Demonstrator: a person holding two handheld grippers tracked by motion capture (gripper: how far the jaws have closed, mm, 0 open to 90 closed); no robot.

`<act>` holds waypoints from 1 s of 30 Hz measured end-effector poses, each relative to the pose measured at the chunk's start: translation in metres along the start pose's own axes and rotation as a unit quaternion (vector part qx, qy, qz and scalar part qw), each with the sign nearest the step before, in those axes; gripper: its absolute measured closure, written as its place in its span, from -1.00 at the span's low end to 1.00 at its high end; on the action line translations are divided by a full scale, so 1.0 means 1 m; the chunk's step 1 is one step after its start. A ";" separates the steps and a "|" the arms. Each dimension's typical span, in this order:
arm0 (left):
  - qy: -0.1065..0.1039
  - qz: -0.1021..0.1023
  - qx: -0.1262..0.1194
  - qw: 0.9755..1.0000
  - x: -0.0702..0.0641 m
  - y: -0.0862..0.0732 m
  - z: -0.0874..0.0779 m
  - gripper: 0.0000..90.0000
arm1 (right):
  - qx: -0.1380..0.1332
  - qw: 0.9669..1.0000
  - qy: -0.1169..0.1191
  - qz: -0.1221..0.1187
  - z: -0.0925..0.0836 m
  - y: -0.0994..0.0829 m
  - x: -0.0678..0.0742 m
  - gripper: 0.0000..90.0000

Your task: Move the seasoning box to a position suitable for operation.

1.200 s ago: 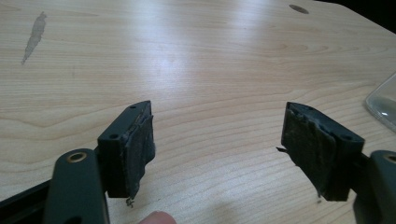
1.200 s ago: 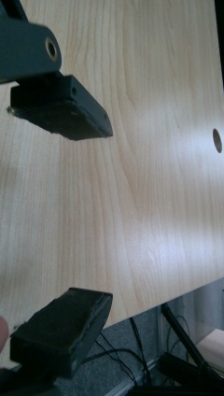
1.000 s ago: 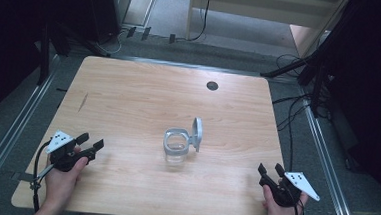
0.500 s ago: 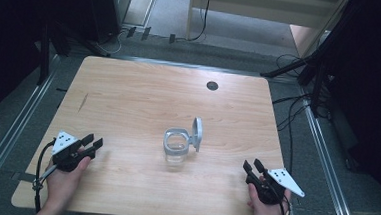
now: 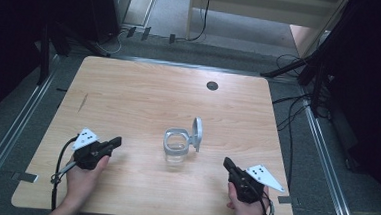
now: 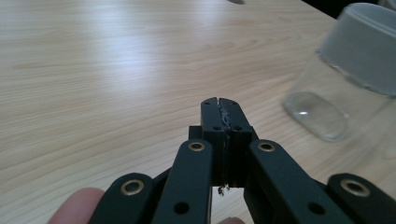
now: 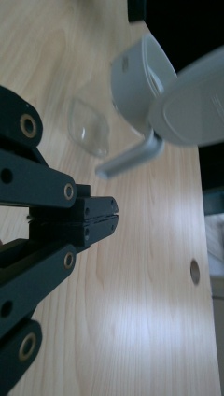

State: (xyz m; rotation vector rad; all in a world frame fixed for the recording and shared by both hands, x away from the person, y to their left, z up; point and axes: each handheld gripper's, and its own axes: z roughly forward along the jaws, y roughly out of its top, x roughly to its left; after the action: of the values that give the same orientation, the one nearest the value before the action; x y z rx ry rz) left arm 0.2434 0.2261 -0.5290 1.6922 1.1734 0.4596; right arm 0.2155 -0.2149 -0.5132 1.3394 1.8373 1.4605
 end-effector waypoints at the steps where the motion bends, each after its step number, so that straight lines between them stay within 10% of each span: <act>1: 0.000 0.000 0.000 1.000 0.000 0.000 0.000 1.00 | 0.000 1.000 0.000 0.000 0.000 0.000 0.000 1.00; 11: -0.056 0.022 0.009 0.998 -0.039 0.019 0.041 1.00 | 0.031 0.998 0.049 -0.015 0.044 0.003 0.034 1.00; 30: -0.074 0.034 0.003 0.997 -0.058 0.029 0.072 1.00 | 0.051 0.998 0.033 -0.027 0.093 0.012 0.030 1.00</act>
State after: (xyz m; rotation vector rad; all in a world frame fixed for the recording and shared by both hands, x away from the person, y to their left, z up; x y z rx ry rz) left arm 0.2843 0.1383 -0.5235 1.7440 1.0138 0.3664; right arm 0.2814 -0.1433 -0.5278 1.2912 1.9982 1.4159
